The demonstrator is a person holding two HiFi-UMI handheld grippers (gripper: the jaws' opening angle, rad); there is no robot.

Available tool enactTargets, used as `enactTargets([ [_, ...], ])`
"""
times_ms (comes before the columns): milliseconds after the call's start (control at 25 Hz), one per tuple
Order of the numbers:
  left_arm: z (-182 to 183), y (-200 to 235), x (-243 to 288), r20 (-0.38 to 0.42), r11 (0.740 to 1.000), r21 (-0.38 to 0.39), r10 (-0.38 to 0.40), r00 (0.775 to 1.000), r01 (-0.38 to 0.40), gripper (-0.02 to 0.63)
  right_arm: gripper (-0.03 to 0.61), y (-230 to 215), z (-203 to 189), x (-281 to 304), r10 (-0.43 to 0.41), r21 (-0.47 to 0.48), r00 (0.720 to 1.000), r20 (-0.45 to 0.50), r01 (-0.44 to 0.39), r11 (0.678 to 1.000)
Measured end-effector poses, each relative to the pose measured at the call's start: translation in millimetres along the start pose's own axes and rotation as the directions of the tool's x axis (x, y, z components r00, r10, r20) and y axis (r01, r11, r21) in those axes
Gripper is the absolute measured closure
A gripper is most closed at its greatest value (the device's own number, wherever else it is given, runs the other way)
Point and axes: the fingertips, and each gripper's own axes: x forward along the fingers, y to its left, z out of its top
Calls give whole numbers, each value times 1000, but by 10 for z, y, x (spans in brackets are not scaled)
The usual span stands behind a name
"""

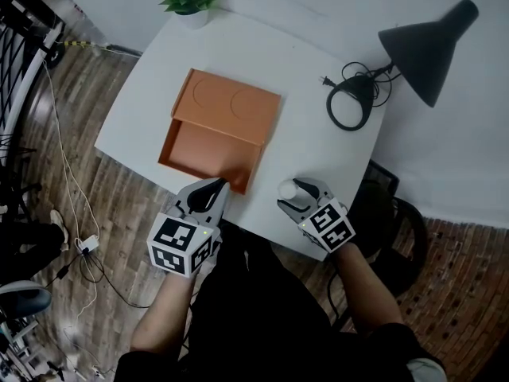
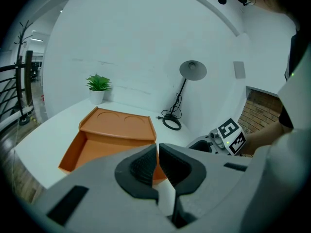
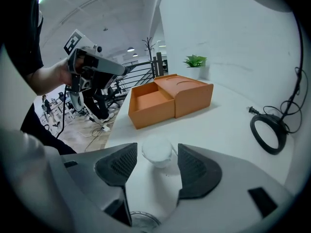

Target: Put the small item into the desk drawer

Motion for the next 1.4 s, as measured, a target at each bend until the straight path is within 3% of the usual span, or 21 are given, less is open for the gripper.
enactTargets([
  [280, 57, -27, -79, 13, 1000, 7, 8, 1000, -8, 589, 340, 13, -25, -13, -26, -2, 1000, -13, 26, 1000],
  [400, 69, -53, -129, 18, 1000, 6, 13, 1000, -13, 589, 402, -3, -42, -27, -48, -4, 999, -17, 48, 999],
  [840, 144, -105, -325, 38, 999, 10, 50, 998, -50, 589, 416, 0, -40, -107, -56, -27, 998, 4, 56, 998],
  [1120, 350, -187, -463, 70, 996, 25, 83, 994, -85, 589, 417, -50, 156, -309, -40, -19, 997, 61, 41, 999],
  [1400, 569, -24, -743, 124, 992, 38, 114, 986, -119, 589, 419, -24, 604, -504, -43, -31, 990, 135, 48, 998],
])
